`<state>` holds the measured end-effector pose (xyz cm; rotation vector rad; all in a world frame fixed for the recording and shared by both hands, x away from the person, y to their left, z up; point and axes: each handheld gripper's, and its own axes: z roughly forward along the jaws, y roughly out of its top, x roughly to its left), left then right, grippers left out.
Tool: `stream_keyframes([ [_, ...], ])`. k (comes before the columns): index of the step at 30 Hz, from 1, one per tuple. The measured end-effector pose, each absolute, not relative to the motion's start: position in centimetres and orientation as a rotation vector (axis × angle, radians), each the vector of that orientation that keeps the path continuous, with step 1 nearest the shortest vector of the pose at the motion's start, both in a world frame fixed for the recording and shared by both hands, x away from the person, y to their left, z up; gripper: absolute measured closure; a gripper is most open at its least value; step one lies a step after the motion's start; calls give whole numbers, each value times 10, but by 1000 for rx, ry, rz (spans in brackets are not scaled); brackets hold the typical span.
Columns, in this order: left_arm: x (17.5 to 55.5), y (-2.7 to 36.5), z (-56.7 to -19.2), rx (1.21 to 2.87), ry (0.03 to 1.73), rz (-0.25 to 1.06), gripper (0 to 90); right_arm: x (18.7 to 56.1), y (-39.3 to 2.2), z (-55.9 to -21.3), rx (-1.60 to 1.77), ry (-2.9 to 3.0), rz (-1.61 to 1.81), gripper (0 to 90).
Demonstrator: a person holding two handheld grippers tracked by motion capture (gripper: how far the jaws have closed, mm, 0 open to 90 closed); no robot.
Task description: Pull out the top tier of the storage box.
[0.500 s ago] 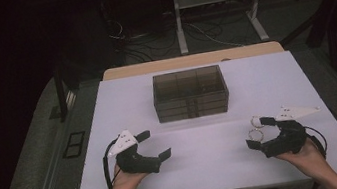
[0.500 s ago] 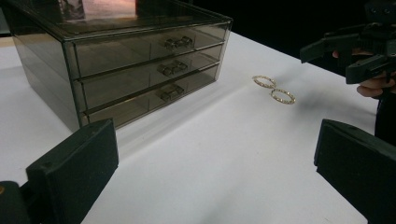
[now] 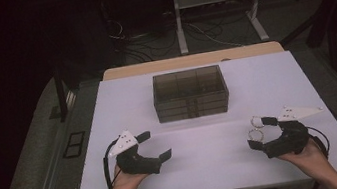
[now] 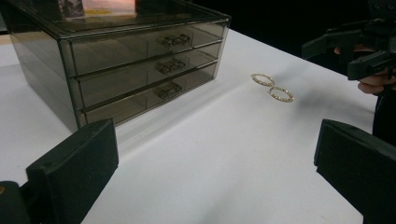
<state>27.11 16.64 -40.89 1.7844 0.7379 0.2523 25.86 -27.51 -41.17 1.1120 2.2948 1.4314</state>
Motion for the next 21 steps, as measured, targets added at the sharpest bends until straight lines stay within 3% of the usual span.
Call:
stream_keyframes([
  [21,279,141,-390,1877,732,213,0,257,-276,-411,1107,2294,1436,0],
])
